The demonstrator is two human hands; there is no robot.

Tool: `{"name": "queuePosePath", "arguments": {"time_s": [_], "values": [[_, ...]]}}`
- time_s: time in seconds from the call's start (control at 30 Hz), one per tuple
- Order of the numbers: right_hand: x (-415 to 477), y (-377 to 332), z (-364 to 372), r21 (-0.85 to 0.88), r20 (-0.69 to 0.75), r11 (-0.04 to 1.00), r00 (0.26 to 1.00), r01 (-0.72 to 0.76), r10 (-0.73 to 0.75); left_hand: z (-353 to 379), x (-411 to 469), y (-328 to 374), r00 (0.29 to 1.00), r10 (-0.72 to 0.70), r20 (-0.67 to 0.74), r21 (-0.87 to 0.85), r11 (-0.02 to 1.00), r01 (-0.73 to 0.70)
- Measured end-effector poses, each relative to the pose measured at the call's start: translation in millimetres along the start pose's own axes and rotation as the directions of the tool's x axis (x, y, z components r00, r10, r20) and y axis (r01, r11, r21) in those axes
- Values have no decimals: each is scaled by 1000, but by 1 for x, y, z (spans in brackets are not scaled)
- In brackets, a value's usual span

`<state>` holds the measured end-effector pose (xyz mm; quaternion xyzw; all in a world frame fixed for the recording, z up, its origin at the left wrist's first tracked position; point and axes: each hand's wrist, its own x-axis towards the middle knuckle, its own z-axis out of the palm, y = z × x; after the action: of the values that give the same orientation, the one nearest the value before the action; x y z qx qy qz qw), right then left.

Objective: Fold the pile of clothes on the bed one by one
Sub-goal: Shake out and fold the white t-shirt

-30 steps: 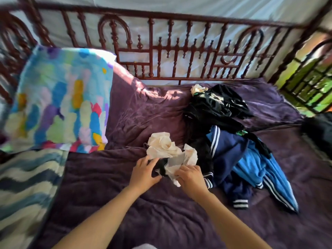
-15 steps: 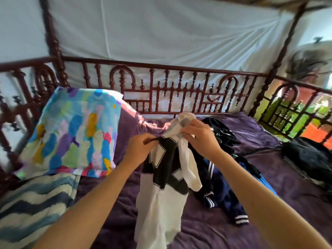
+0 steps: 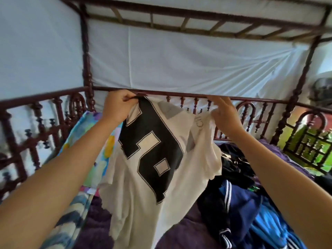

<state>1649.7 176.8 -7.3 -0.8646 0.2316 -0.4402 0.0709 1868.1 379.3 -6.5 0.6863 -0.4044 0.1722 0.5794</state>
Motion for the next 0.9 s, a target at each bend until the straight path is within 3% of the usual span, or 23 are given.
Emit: {"name": "queuePosePath", "arguments": {"time_s": [0.2,0.33,0.47,0.7,0.8,0.9], "values": [[7,24,14,11,30,988,988,-153,153,-19,-17,-64,980,-185,68,147,974,174],[16,10,21,26,57,996,995,-88,87,-16,-33,-100,949,-297,109,251,932,263],[11,-12,30,121,115,992,993,-23,9,4,-52,-116,863,-424,275,291,892,345],[11,-37,52,87,285,993,953,80,-102,60,-95,-97,846,-331,418,192,942,274],[27,-39,42,86,178,995,982,52,-67,76,-106,-92,852,-252,460,166,966,196],[44,-19,24,23,7,999,1000,-24,24,85,-117,-95,831,-262,491,165,964,207]]}}
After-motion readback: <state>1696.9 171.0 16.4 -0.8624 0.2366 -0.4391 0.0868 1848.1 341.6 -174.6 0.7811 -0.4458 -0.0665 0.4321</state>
